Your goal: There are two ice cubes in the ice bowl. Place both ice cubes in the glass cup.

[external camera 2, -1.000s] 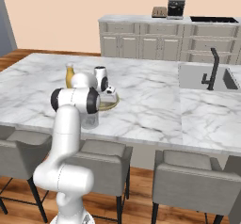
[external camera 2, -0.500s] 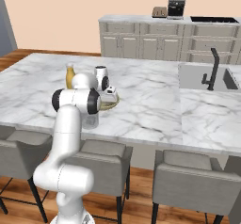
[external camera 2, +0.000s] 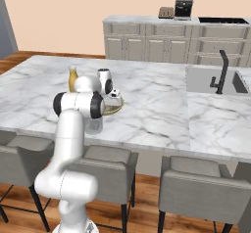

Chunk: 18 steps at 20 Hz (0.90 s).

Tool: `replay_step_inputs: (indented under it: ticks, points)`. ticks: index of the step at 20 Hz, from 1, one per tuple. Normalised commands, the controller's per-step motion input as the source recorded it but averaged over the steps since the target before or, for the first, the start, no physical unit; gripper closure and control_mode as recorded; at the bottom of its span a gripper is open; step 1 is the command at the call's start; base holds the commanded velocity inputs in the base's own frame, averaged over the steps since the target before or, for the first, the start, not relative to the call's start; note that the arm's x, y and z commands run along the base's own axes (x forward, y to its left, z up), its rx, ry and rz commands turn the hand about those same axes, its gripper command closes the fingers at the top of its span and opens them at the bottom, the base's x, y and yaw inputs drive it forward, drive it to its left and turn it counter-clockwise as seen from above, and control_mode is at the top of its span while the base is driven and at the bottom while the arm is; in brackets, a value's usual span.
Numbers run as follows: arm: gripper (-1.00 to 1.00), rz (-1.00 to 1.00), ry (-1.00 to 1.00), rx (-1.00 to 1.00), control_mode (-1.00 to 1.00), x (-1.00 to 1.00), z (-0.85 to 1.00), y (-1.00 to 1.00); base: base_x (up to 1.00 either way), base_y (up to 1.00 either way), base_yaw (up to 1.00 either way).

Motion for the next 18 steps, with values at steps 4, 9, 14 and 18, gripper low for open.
replay_step_inputs:
  ticks: [4,9,14,18]
  points:
    - [1.00,0.00,-0.01,0.00,-1.00,-0.22,0.00,0.00,0.00,0.00,0.00]
    - [1.00,0.00,-0.09,0.00,-1.00,-0.41,0.40,0.00,0.00,0.00,0.00]
    - [1.00,0.00,-0.06,0.00,-1.00,-0.41,1.00,0.00,0.00,0.00,0.00]
    - [1.00,0.00,0.00,0.04,-1.00,-0.79,0.77,0.00,0.00,0.00,0.00]
